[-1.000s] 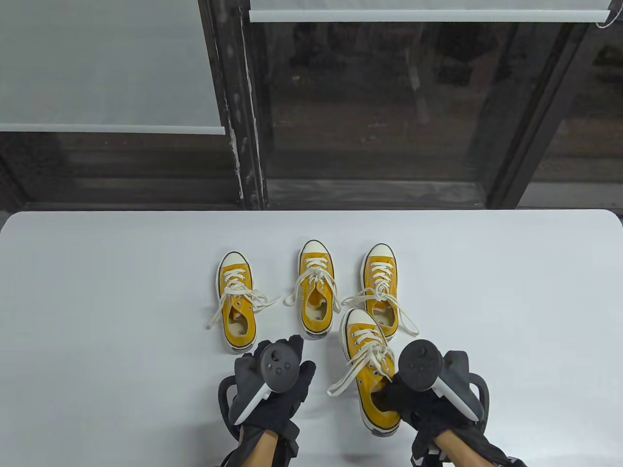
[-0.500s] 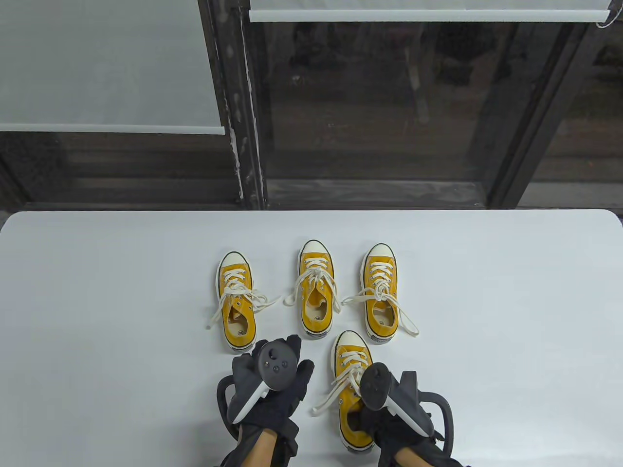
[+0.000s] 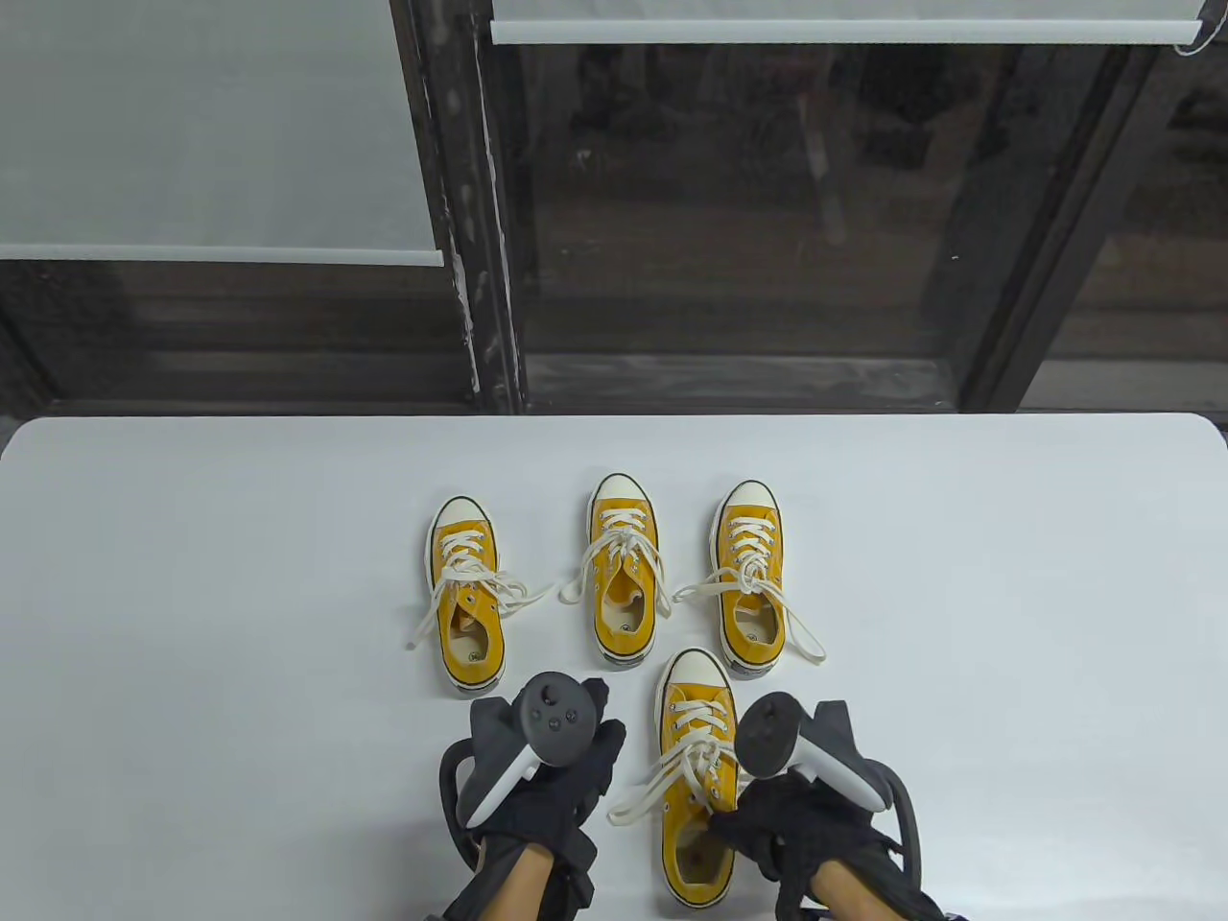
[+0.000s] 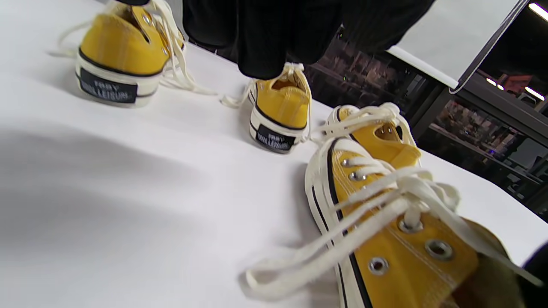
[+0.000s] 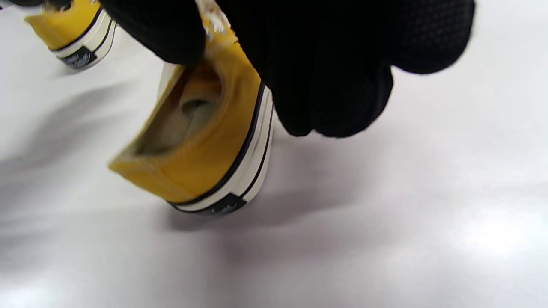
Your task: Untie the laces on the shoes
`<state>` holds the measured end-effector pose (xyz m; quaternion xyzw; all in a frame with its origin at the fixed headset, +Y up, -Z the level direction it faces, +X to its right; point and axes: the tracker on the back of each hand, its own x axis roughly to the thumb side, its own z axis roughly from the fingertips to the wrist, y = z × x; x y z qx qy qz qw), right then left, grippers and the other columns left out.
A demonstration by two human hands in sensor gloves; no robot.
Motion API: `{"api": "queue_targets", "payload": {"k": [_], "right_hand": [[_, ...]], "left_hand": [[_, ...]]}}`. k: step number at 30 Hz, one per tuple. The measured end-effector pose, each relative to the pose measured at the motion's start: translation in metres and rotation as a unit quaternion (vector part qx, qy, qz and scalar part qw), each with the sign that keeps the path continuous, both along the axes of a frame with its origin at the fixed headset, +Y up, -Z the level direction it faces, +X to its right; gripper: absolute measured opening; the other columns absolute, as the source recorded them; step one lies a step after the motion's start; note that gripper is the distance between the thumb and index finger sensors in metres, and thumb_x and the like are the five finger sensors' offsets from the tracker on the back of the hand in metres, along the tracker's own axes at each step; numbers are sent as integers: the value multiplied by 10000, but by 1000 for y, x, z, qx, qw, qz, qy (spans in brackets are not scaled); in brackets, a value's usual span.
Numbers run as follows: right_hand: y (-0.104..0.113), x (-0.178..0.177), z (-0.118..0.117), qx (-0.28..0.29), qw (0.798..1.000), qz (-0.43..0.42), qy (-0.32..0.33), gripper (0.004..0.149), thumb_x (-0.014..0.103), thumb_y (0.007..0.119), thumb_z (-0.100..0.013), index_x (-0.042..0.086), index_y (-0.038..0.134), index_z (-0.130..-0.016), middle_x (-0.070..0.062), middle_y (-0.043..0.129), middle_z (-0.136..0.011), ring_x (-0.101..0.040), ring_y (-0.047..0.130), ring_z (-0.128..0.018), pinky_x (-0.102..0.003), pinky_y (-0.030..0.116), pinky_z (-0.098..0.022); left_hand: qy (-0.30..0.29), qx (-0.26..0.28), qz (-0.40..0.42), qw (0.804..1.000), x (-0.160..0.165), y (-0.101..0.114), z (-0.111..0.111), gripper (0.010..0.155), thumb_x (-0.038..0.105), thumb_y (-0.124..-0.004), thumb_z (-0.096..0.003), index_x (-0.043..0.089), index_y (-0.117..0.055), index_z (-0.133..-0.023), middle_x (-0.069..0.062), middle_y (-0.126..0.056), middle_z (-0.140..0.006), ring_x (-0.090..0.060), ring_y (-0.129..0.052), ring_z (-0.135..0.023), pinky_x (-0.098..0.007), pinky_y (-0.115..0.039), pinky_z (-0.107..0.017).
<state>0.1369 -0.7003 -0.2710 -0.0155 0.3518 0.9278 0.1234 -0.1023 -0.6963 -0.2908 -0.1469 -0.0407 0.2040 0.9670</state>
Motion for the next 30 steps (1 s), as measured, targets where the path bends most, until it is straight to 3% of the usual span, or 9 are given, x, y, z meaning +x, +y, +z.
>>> {"api": "queue_targets", "payload": {"k": [2, 4, 6, 10, 14, 18, 23, 30], "right_hand": [[9, 10, -2, 30, 999, 12, -27, 584, 498, 620, -675, 69, 695, -1065, -109, 896, -859, -286, 963, -668, -480, 746, -542], [14, 15, -4, 101, 993, -4, -58, 546, 435, 624, -674, 117, 616, -1117, -147, 817, -941, -324, 900, -751, -507, 703, -585], [13, 15, -7, 165, 984, -45, -58, 545, 450, 623, -667, 208, 553, -1150, -144, 708, -1042, -335, 817, -869, -526, 653, -651], [1, -1, -17, 103, 988, -101, -54, 594, 471, 617, -669, 268, 420, -1191, -186, 537, -1126, -391, 666, -975, -565, 569, -700], [-11, -13, -25, 93, 991, -91, -39, 633, 493, 622, -661, 350, 309, -1192, -184, 496, -1146, -387, 641, -995, -566, 562, -709], [-23, -16, -27, 67, 991, -114, -35, 613, 485, 644, -657, 391, 336, -1179, -156, 428, -1158, -371, 640, -992, -556, 566, -709], [-27, -13, -26, 72, 989, -125, -36, 614, 468, 679, -642, 390, 373, -1170, -144, 416, -1145, -360, 644, -985, -551, 568, -711], [-33, -6, -29, 59, 986, -149, -48, 616, 469, 712, -624, 417, 403, -1154, -116, 399, -1145, -336, 633, -986, -556, 556, -718]], "left_hand": [[-9, -19, -3, 1000, 5, -5, -2, 571, 469, -680, -595, 246, -610, -1117, -61, -712, -1147, -364, -549, -1154, -714, -387, -790], [-19, -36, -12, 999, 9, -8, -4, 551, 458, -682, -600, 257, -622, -1110, -47, -730, -1135, -354, -570, -1146, -709, -398, -791], [-24, -48, -18, 998, 15, -10, -5, 534, 449, -689, -605, 268, -634, -1104, -31, -757, -1115, -339, -609, -1132, -699, -422, -790], [-31, -96, -10, 995, 30, -12, -12, 538, 449, -705, -613, 289, -613, -1118, -14, -745, -1132, -330, -620, -1133, -693, -428, -795], [-25, -130, -32, 991, 47, -16, -22, 571, 431, -731, -604, 285, -580, -1135, -26, -717, -1153, -332, -618, -1131, -685, -427, -800], [-29, -142, -54, 988, 61, -28, -27, 587, 444, -770, -582, 265, -596, -1113, -14, -736, -1110, -329, -613, -1128, -685, -417, -802], [-28, -132, -85, 987, 66, -34, -27, 423, 439, -744, -595, 334, -684, -1001, 62, -819, -971, -228, -693, -1080, -659, -436, -816], [-6, -142, 79, 987, 38, -15, -31, 382, 357, -759, -570, 262, -802, -937, -11, -900, -874, -270, -785, -974, -645, -498, -785]]}}
